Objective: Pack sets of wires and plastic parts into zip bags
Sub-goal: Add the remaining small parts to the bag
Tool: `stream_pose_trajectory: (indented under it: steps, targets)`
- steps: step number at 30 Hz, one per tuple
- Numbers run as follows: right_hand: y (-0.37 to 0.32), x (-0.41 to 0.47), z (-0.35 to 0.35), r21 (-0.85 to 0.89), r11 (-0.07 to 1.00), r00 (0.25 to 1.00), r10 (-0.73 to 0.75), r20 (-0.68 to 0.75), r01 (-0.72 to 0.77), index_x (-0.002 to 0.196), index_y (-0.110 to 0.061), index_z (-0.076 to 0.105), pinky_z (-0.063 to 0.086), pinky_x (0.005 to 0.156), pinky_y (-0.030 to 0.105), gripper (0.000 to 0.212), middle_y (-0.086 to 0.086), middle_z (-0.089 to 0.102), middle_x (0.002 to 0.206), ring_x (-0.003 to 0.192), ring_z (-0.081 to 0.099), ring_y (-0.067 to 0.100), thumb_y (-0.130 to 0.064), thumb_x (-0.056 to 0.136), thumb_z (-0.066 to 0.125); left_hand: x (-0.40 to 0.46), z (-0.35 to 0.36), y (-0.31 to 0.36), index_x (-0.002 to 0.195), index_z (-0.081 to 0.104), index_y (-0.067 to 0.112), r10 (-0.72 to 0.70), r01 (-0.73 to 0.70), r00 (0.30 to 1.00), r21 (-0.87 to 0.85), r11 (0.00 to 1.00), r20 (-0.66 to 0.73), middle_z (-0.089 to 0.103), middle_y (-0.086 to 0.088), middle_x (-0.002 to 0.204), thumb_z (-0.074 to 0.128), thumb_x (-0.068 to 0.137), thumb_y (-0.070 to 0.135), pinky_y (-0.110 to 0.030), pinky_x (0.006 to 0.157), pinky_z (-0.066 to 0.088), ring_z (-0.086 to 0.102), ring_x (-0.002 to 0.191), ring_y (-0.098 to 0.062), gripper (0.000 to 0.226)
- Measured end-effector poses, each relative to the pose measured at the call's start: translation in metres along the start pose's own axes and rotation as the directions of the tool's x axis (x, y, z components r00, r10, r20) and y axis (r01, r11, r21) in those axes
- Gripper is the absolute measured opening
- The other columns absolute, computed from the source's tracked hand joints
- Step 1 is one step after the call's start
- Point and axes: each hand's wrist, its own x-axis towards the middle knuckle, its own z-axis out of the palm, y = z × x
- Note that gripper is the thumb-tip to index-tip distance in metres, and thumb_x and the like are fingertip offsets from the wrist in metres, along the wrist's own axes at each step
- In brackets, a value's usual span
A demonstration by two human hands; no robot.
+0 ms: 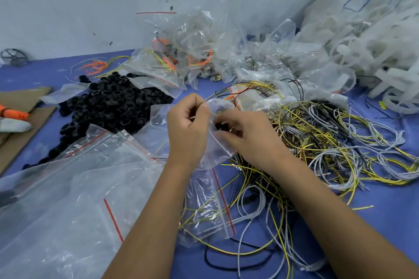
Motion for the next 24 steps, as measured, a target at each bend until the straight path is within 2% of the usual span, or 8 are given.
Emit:
stream_pose_trajectory:
  steps: [2, 5, 7, 9, 13, 17, 21, 24]
  targets:
    - [-0.002, 0.001, 0.002, -0.026, 1.0, 1.0, -0.002, -0.031, 0.001, 0.1, -0.017, 0.079, 0.036, 0.062, 0.011, 0.016, -0.012, 0.059, 0.068, 0.062, 0.054, -0.001, -0.015, 0.084, 0.081, -0.003, 0.004, 0.003, 0.065, 0.037, 0.003, 0.04, -0.04, 0.999, 0.0, 0.999, -0.013, 0.032, 0.002, 0.059, 0.051, 0.088, 0.004, -0.026, 0.054, 0.027, 0.029, 0.059, -0.01, 0.027]
    - [-0.004, 0.002, 0.007, 0.001, 1.0, 0.999, 0.019, -0.04, -0.019, 0.097, -0.02, 0.079, 0.036, 0.059, 0.008, 0.017, -0.019, 0.054, 0.061, 0.059, 0.055, -0.005, -0.012, 0.083, 0.08, -0.006, 0.007, 0.007, 0.063, 0.037, 0.01, 0.072, -0.072, 0.997, 0.003, 0.997, -0.027, 0.033, 0.005, 0.058, 0.051, 0.085, 0.004, -0.03, 0.054, 0.028, 0.03, 0.059, -0.011, 0.027]
    - [-0.007, 0.0, 0.009, 0.002, 0.999, 0.999, -0.04, 0.002, 0.04, 0.102, -0.029, 0.074, 0.043, 0.065, 0.008, 0.033, -0.02, 0.063, 0.071, 0.068, 0.063, -0.004, -0.002, 0.082, 0.074, -0.007, 0.007, 0.008, 0.062, 0.037, 0.011, 0.097, -0.096, 0.993, 0.022, 0.995, -0.06, 0.032, 0.0, 0.057, 0.051, 0.084, 0.005, -0.034, 0.054, 0.027, 0.03, 0.059, -0.012, 0.026]
    - [-0.008, 0.0, 0.009, 0.005, 0.997, 0.997, -0.081, 0.01, 0.081, 0.116, -0.021, 0.074, 0.052, 0.078, 0.013, 0.041, -0.011, 0.074, 0.091, 0.084, 0.069, 0.001, 0.005, 0.085, 0.068, -0.007, 0.006, 0.006, 0.062, 0.036, 0.01, 0.113, -0.109, 0.988, 0.041, 0.993, -0.102, 0.031, -0.003, 0.058, 0.051, 0.085, 0.006, -0.034, 0.053, 0.026, 0.029, 0.059, -0.012, 0.028]
    - [-0.004, 0.002, 0.001, -0.128, 0.986, 0.942, -0.144, -0.302, 0.11, 0.106, -0.013, 0.078, 0.057, 0.078, 0.031, 0.019, -0.004, 0.078, 0.095, 0.082, 0.071, 0.01, -0.005, 0.093, 0.068, -0.005, 0.007, -0.007, 0.063, 0.037, 0.009, 0.055, -0.048, 0.994, 0.076, 0.996, -0.096, 0.031, 0.003, 0.059, 0.053, 0.087, 0.007, -0.031, 0.054, 0.025, 0.029, 0.059, -0.009, 0.029]
    - [0.008, 0.009, -0.021, -0.389, 0.908, 0.879, -0.055, -0.474, -0.154, 0.102, -0.015, 0.076, 0.052, 0.076, 0.041, 0.014, 0.001, 0.076, 0.094, 0.095, 0.062, 0.03, -0.019, 0.093, 0.065, -0.007, 0.014, -0.02, 0.062, 0.04, 0.005, -0.123, 0.125, 0.992, 0.153, 0.98, -0.023, 0.033, -0.001, 0.059, 0.053, 0.082, 0.019, -0.03, 0.054, 0.027, 0.029, 0.06, -0.012, 0.027]
    - [0.019, 0.029, -0.031, -0.69, 0.615, 0.924, 0.236, -0.301, -0.382, 0.125, -0.015, 0.065, 0.044, 0.095, 0.042, 0.05, 0.009, 0.065, 0.119, 0.121, 0.046, 0.033, -0.049, 0.088, 0.072, -0.003, 0.014, -0.022, 0.055, 0.038, 0.022, -0.194, 0.196, 0.98, 0.095, 0.976, -0.035, 0.033, 0.009, 0.054, 0.052, 0.079, 0.02, -0.027, 0.051, 0.025, 0.029, 0.056, -0.011, 0.028]
    - [0.023, 0.038, -0.034, -0.658, 0.646, 0.922, 0.278, -0.271, -0.388, 0.115, -0.015, 0.074, 0.049, 0.091, 0.041, 0.031, 0.011, 0.069, 0.111, 0.118, 0.052, 0.033, -0.037, 0.093, 0.069, -0.002, 0.012, -0.023, 0.052, 0.039, 0.028, -0.21, 0.212, 0.977, 0.074, 0.974, -0.033, 0.032, 0.012, 0.052, 0.052, 0.078, 0.02, -0.026, 0.05, 0.025, 0.028, 0.055, -0.009, 0.031]
